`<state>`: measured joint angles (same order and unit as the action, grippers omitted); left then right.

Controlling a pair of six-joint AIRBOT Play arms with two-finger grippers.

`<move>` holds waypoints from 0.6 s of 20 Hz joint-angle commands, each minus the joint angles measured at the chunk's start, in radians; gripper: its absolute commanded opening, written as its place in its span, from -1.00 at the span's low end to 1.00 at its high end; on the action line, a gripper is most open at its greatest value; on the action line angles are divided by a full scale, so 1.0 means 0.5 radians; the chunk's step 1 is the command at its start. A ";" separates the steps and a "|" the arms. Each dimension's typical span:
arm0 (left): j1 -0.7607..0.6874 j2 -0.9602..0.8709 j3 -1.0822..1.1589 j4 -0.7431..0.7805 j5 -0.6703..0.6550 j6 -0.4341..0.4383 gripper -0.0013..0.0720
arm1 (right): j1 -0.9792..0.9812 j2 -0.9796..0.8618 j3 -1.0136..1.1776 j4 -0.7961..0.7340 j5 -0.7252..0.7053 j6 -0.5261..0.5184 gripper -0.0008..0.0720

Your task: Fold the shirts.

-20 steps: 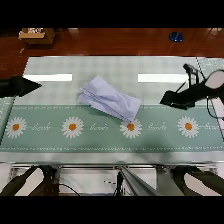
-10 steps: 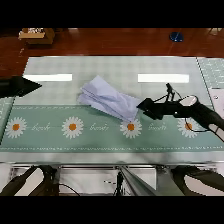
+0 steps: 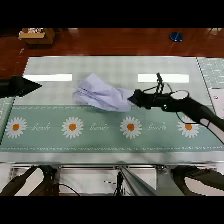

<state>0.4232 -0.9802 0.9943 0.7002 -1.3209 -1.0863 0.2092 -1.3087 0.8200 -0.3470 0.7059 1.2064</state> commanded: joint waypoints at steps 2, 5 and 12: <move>0.000 -0.002 -0.001 0.001 0.001 0.006 -0.91 | -0.329 0.381 0.382 -0.590 0.433 0.411 -0.91; 0.001 -0.005 -0.002 0.001 0.006 0.053 -0.91 | -0.654 0.636 0.761 -1.108 0.944 0.748 -0.92; 0.000 -0.039 -0.002 0.001 0.005 0.054 -0.91 | -1.348 0.760 1.287 -2.612 2.164 0.565 -0.91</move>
<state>0.4232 -0.9936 0.9936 0.7006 -1.3170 -1.0615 -0.3454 -0.9485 1.3857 -1.2480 1.5166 1.5394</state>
